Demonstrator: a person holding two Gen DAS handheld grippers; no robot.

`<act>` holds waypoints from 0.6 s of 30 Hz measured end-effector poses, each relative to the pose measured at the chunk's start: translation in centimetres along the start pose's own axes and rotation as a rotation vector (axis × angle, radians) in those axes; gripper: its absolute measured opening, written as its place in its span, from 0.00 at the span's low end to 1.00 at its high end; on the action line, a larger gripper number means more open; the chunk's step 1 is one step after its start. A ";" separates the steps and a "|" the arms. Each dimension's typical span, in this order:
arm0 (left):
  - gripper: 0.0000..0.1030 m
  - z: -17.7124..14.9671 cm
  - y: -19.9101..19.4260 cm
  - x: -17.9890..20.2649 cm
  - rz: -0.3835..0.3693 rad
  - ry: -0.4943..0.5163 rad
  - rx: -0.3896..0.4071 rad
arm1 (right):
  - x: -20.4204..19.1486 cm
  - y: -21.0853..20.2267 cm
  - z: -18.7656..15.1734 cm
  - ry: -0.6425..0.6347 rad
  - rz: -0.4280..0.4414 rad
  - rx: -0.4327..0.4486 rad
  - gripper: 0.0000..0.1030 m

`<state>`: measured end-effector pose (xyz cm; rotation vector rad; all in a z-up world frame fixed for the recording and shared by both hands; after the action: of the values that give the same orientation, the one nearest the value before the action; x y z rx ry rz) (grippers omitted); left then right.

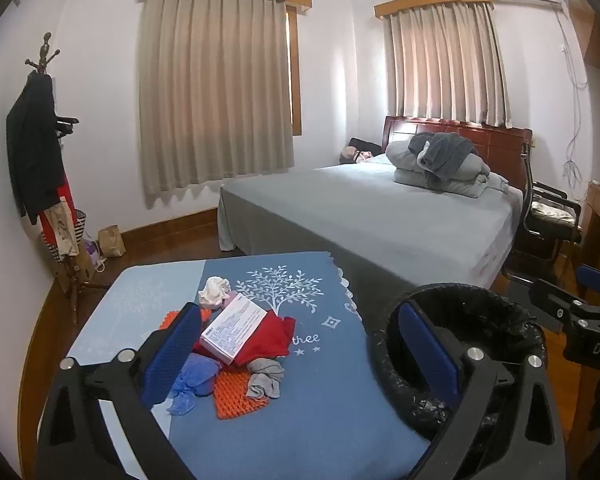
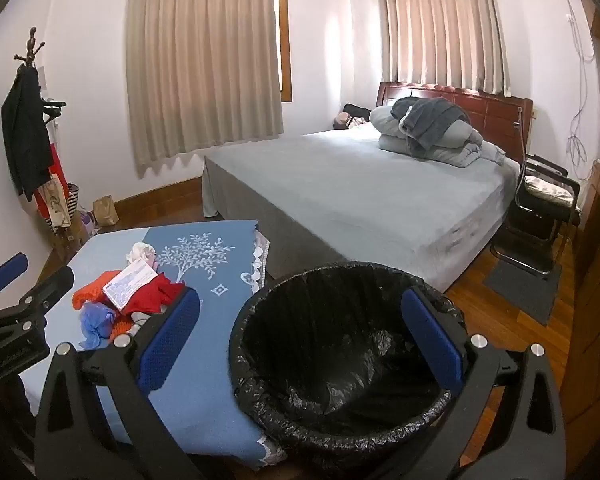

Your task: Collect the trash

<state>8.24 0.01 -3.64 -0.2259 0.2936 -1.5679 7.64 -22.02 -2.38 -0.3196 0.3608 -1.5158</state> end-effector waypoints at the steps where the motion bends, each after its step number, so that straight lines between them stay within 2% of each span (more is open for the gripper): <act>1: 0.94 0.0 0.0 0.0 0.001 0.001 0.000 | 0.0 0.0 0.0 -0.001 0.000 0.000 0.95; 18: 0.94 0.0 0.0 0.0 0.000 0.002 0.000 | 0.0 0.0 0.1 -0.001 0.000 0.003 0.95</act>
<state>8.24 -0.01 -3.63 -0.2242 0.2949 -1.5680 7.68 -22.05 -2.34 -0.3180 0.3576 -1.5163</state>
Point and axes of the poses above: each gripper's, at about its wrist camera, not at the fingertips, and y roughly the way its jaws point, x to its right, z to its top, the point moved 9 cm from there along y, roughly the way its jaws point, and after that the axes turned 5 degrees about x, right-handed, at the moved point
